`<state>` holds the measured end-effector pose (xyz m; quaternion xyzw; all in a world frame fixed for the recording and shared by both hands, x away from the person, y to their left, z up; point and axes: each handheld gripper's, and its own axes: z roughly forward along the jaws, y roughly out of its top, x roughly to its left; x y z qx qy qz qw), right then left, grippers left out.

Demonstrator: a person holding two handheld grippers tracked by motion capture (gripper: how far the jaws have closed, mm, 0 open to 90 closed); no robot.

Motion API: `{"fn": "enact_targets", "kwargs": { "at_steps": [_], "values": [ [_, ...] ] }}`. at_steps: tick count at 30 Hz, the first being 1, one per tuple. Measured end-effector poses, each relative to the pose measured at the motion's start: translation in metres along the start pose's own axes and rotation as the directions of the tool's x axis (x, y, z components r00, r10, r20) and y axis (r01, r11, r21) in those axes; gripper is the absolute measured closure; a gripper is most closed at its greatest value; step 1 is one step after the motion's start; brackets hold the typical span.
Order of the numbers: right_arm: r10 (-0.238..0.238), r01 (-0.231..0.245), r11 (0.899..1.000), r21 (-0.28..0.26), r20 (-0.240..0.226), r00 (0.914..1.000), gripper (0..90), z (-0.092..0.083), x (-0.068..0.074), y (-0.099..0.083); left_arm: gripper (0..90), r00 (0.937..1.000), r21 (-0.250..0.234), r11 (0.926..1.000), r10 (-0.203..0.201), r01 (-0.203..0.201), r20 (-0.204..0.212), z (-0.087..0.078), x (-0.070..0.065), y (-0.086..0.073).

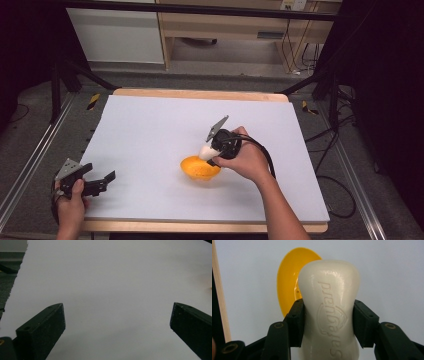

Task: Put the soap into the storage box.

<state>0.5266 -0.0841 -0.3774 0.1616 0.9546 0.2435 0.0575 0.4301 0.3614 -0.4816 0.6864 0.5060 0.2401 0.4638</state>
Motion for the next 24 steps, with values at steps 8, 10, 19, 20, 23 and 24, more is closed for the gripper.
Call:
{"fn": "enact_targets", "kwargs": {
  "at_steps": [8, 10, 19, 20, 23, 24],
  "values": [
    [-0.033, 0.033, 0.999, 0.012, -0.015, 0.9993, 49.8, 0.006, 0.003, 0.008, 0.0, 1.0000, 0.000, 1.0000, -0.002, 0.002, 0.002, 0.000, 0.000, 0.000],
    [-0.047, 0.048, 0.999, 0.015, -0.019, 0.9987, 49.8, 0.008, 0.004, 0.010, 0.0, 1.0000, 0.001, 1.0000, -0.001, 0.001, 0.001, 0.000, 0.000, 0.000],
    [-0.080, 0.082, 0.996, 0.028, -0.047, 0.9957, 49.7, 0.020, 0.008, 0.017, 0.0, 1.0000, 0.001, 1.0000, -0.002, 0.002, 0.002, 0.000, 0.000, 0.000],
    [-0.092, 0.094, 0.995, 0.037, -0.053, 0.9943, 49.7, 0.023, 0.008, 0.018, 0.0, 1.0000, 0.001, 1.0000, -0.001, 0.001, 0.002, 0.000, 0.000, 0.000],
    [-0.096, 0.099, 0.994, 0.046, -0.059, 0.9936, 49.7, 0.027, 0.008, 0.019, 0.0, 1.0000, 0.001, 1.0000, 0.004, -0.004, 0.001, 0.000, 0.001, 0.000],
    [-0.099, 0.102, 0.993, 0.051, -0.064, 0.9930, 49.8, 0.029, 0.008, 0.019, 0.0, 1.0000, 0.001, 1.0000, 0.000, 0.000, 0.003, 0.000, 0.001, 0.000]
  ]
}}
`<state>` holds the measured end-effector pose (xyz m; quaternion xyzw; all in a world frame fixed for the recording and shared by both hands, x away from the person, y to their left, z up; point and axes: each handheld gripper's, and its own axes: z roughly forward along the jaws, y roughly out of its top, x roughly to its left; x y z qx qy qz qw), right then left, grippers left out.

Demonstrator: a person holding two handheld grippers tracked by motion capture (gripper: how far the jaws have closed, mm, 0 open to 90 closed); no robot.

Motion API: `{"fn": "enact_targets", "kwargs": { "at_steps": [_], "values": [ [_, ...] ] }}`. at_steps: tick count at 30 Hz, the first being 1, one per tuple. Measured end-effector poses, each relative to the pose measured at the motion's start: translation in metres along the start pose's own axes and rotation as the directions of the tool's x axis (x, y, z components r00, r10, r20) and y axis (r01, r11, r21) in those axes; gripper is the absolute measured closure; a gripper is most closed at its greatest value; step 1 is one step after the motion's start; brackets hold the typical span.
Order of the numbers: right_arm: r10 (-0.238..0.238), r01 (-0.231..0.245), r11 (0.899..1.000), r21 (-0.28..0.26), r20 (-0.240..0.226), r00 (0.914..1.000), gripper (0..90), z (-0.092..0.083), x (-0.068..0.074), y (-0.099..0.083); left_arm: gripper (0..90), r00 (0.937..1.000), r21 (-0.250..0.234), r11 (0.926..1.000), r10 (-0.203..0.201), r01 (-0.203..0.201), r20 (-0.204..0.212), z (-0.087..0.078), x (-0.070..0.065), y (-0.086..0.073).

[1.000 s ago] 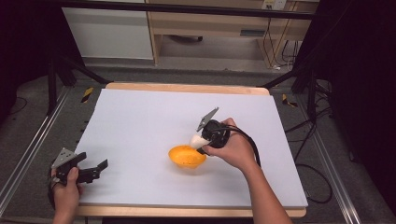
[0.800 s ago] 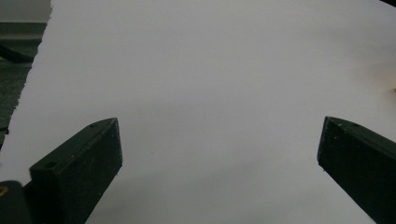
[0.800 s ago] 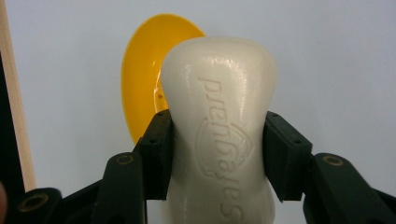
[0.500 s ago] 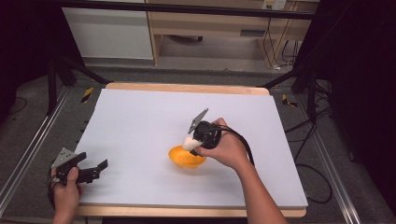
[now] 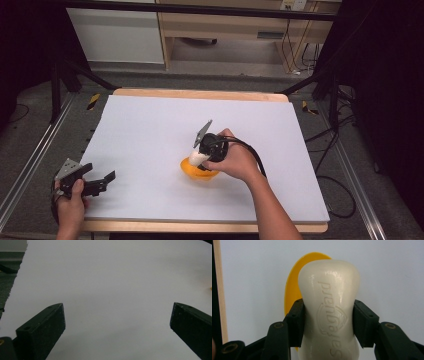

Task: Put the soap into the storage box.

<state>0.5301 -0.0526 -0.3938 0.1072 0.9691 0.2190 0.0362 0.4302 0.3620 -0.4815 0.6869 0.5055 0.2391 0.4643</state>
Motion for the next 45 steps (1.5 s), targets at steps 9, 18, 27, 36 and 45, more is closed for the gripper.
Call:
{"fn": "enact_targets", "kwargs": {
  "at_steps": [9, 18, 27, 36, 45],
  "values": [
    [-0.030, 0.030, 0.999, 0.024, -0.010, 0.9995, 49.7, 0.011, 0.001, 0.002, 0.0, 1.0000, 0.000, 1.0000, -0.003, 0.003, 0.002, 0.000, 0.000, 0.000],
    [-0.042, 0.043, 0.998, 0.051, -0.025, 0.9988, 49.5, 0.019, 0.001, 0.003, 0.0, 1.0000, 0.000, 1.0000, -0.001, 0.001, 0.002, 0.000, 0.000, 0.000],
    [0.020, -0.020, 0.999, -0.031, -0.021, 0.9996, 37.5, 0.000, -0.003, -0.001, 0.0, 1.0000, 0.000, 1.0000, -0.001, 0.001, 0.000, 0.000, 0.000, 0.000],
    [0.170, -0.162, 0.979, -0.128, 0.061, 0.9835, 11.1, -0.019, -0.016, -0.020, 0.0, 1.0000, 0.002, 1.0000, -0.002, 0.002, 0.000, 0.000, -0.001, 0.000],
    [0.347, -0.316, 0.921, -0.227, 0.109, 0.9317, 0.6, -0.031, -0.030, -0.052, 0.0, 1.0000, 0.002, 1.0000, 0.001, -0.001, -0.002, 0.000, -0.001, 0.000]
  ]
}}
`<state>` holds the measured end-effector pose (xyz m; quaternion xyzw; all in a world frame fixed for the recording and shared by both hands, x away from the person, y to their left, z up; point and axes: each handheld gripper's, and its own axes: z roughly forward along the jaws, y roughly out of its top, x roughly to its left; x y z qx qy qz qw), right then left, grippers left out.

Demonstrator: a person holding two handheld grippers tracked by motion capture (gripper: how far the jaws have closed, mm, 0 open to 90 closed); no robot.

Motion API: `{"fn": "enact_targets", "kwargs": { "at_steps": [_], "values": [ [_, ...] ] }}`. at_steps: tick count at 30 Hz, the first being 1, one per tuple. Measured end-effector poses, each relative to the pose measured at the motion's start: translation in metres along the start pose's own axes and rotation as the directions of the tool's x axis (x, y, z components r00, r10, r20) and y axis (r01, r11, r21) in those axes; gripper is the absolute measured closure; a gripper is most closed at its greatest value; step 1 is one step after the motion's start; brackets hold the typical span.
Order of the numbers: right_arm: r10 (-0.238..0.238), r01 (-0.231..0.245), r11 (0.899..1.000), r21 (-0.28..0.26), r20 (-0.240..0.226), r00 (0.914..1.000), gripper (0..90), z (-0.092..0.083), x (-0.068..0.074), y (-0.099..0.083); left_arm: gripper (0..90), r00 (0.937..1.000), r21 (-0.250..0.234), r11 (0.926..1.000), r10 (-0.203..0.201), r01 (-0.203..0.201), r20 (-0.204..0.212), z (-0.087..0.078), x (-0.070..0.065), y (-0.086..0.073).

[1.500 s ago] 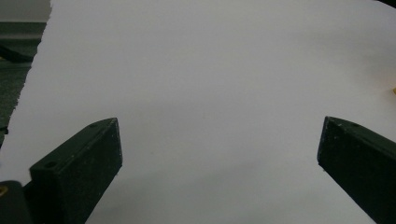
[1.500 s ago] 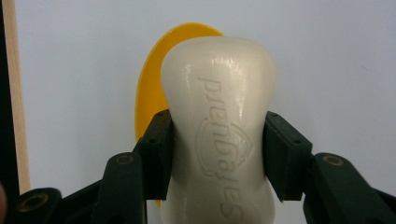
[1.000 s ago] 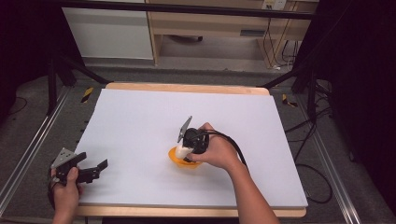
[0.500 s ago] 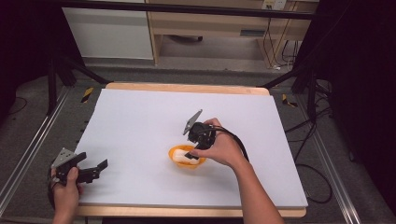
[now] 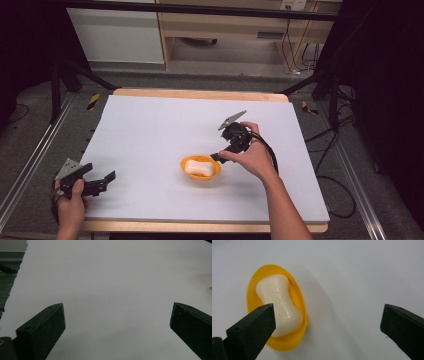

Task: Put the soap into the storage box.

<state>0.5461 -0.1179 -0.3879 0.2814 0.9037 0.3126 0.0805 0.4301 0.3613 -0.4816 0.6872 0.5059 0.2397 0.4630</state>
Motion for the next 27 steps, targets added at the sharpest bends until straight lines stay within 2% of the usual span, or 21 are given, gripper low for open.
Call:
{"fn": "enact_targets", "kwargs": {
  "at_steps": [2, 5, 8, 11, 17, 18, 20, 22, 26, 27],
  "values": [
    [0.004, -0.004, 1.000, -0.008, 0.010, 0.9999, 0.6, -0.001, -0.002, -0.003, 0.0, 1.0000, -0.001, 1.0000, 0.000, 0.000, -0.001, 0.000, 0.000, 0.000],
    [0.052, -0.051, 0.998, -0.031, 0.018, 0.9985, 0.5, -0.007, -0.010, -0.013, 0.0, 1.0000, 0.001, 1.0000, 0.002, -0.002, -0.001, 0.000, 0.000, 0.000],
    [0.065, -0.064, 0.997, -0.042, 0.020, 0.9977, 0.5, -0.010, -0.014, -0.019, 0.0, 1.0000, 0.001, 1.0000, 0.002, -0.002, -0.002, 0.000, 0.000, 0.000],
    [0.099, -0.096, 0.993, -0.069, 0.040, 0.9943, 0.5, -0.016, -0.022, -0.031, 0.0, 1.0000, 0.003, 1.0000, 0.004, -0.004, -0.002, 0.000, -0.001, 0.000],
    [0.128, -0.121, 0.988, -0.097, 0.072, 0.9891, 0.5, -0.023, -0.031, -0.045, 0.0, 1.0000, 0.001, 1.0000, 0.004, -0.004, -0.003, 0.000, -0.001, 0.000],
    [0.147, -0.138, 0.985, -0.107, 0.083, 0.9857, 0.5, -0.026, -0.034, -0.051, 0.0, 1.0000, 0.002, 1.0000, 0.004, -0.004, -0.004, 0.000, -0.001, 0.000],
    [0.152, -0.143, 0.984, -0.107, 0.086, 0.9847, 0.5, -0.028, -0.035, -0.054, 0.0, 1.0000, 0.003, 1.0000, 0.005, -0.005, -0.004, 0.000, -0.001, 0.000],
    [0.177, -0.165, 0.979, -0.118, 0.096, 0.9796, 0.5, -0.031, -0.039, -0.063, 0.0, 1.0000, 0.002, 1.0000, 0.005, -0.005, -0.004, 0.000, -0.001, 0.000],
    [0.199, -0.185, 0.974, -0.129, 0.107, 0.9742, 0.5, -0.035, -0.043, -0.072, 0.0, 1.0000, 0.003, 1.0000, 0.006, -0.006, -0.005, 0.000, -0.001, 0.000],
    [0.206, -0.189, 0.973, -0.135, 0.120, 0.9713, 0.5, -0.038, -0.046, -0.079, 0.0, 1.0000, 0.003, 1.0000, 0.006, -0.006, -0.005, 0.000, -0.001, 0.000]
  ]
}}
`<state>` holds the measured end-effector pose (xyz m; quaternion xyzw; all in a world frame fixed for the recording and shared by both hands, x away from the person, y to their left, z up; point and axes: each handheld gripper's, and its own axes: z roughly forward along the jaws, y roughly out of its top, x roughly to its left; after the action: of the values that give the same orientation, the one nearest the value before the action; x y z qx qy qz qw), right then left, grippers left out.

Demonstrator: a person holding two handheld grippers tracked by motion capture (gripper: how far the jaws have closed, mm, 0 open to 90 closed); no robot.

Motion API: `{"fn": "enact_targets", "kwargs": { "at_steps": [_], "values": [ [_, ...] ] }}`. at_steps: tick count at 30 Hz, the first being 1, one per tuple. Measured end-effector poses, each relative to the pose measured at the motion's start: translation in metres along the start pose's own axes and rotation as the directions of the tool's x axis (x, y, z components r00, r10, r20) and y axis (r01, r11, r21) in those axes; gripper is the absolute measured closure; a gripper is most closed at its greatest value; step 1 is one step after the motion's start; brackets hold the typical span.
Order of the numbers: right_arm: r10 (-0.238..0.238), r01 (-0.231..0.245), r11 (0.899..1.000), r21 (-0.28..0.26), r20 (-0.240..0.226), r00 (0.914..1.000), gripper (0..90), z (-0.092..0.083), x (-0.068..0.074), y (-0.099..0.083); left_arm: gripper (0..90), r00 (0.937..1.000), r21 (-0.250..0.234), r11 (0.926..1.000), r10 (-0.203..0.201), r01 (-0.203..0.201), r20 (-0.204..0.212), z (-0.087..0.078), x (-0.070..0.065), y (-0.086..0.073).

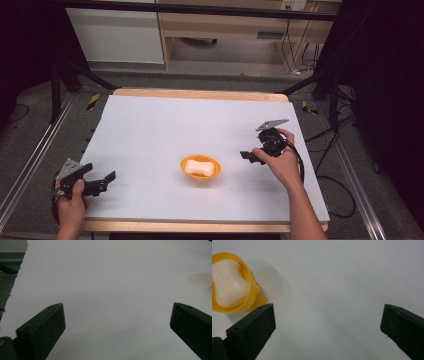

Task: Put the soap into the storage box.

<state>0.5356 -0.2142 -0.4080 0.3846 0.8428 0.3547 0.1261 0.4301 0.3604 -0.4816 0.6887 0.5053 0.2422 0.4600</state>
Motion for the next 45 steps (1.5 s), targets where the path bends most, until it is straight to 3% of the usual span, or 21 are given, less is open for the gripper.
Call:
{"fn": "enact_targets", "kwargs": {
  "at_steps": [14, 33, 45],
  "values": [
    [0.079, -0.077, 0.996, -0.034, 0.058, 0.9952, 0.5, -0.027, -0.023, -0.049, 0.0, 1.0000, 0.001, 1.0000, 0.004, -0.004, -0.002, 0.000, 0.000, 0.000],
    [0.141, -0.135, 0.988, -0.069, 0.101, 0.9848, 0.5, -0.051, -0.029, -0.108, 0.0, 1.0000, 0.000, 1.0000, 0.004, -0.004, -0.004, 0.000, 0.000, 0.000],
    [0.207, -0.196, 0.975, -0.105, 0.106, 0.9727, 0.5, -0.061, -0.035, -0.149, 0.0, 1.0000, 0.000, 1.0000, 0.005, -0.005, -0.005, 0.000, -0.001, 0.000]
  ]
}}
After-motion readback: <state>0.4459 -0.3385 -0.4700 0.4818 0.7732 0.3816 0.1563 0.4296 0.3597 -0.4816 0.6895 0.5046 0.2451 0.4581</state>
